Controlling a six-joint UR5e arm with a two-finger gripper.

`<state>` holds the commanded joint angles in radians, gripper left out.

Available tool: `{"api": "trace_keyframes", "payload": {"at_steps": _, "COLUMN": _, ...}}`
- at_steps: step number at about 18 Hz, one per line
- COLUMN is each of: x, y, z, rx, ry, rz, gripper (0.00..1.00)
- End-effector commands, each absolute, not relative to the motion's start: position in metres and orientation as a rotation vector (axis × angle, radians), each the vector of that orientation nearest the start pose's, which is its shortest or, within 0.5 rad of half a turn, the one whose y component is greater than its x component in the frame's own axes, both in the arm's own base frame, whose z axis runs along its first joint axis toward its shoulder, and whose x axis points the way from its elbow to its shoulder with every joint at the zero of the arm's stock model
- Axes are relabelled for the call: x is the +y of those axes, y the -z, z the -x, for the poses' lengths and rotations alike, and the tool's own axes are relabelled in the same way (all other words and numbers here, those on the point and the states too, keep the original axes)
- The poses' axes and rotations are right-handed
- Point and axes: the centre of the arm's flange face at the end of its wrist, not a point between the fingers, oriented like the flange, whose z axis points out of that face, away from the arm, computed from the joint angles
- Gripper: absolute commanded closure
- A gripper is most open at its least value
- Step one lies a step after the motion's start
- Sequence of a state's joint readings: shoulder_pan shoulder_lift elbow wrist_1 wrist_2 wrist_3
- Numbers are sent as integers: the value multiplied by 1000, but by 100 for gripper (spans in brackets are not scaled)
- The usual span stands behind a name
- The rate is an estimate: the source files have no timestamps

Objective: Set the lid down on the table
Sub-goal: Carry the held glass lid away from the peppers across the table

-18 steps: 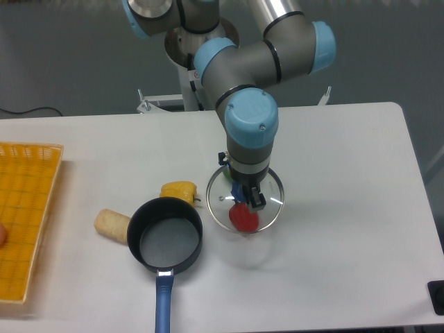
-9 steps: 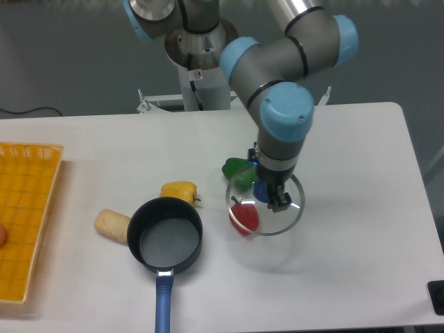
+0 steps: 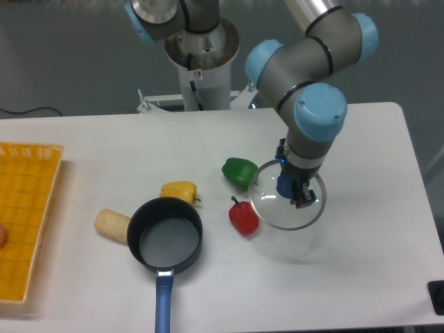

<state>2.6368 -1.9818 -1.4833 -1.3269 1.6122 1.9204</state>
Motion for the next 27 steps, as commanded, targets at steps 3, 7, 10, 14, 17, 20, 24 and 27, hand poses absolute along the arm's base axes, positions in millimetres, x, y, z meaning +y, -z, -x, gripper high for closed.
{"api": "trace_keyframes", "payload": {"at_steps": 3, "x": 411, "y": -312, "z": 504, "rx": 1346, "ry": 102, "rz": 2886, "gripper": 42}}
{"api": "trace_keyframes", "payload": {"at_steps": 7, "x": 406, "y": -297, "z": 519, "rx": 1336, "ry": 42, "rz": 2885, "gripper": 42}}
{"api": "trace_keyframes", "payload": {"at_steps": 10, "x": 400, "y": -286, "z": 531, "rx": 1345, "ry": 24, "rz": 2878, "gripper": 42}}
{"api": "trace_keyframes", "payload": {"at_steps": 14, "x": 385, "y": -271, "z": 547, "rx": 1364, "ry": 43, "rz": 2865, "gripper": 42}}
{"api": "trace_keyframes", "payload": {"at_steps": 17, "x": 384, "y": -263, "z": 552, "rx": 1357, "ry": 35, "rz": 2868, "gripper": 42}}
{"api": "trace_keyframes", "payload": {"at_steps": 20, "x": 384, "y": -257, "z": 553, "rx": 1354, "ry": 48, "rz": 2867, "gripper": 42}}
{"api": "trace_keyframes", "payload": {"at_steps": 24, "x": 385, "y": -249, "z": 550, "rx": 1347, "ry": 62, "rz": 2864, "gripper": 42}}
{"api": "trace_keyframes", "payload": {"at_steps": 27, "x": 386, "y": -241, "z": 547, "rx": 1349, "ry": 45, "rz": 2863, "gripper": 42}}
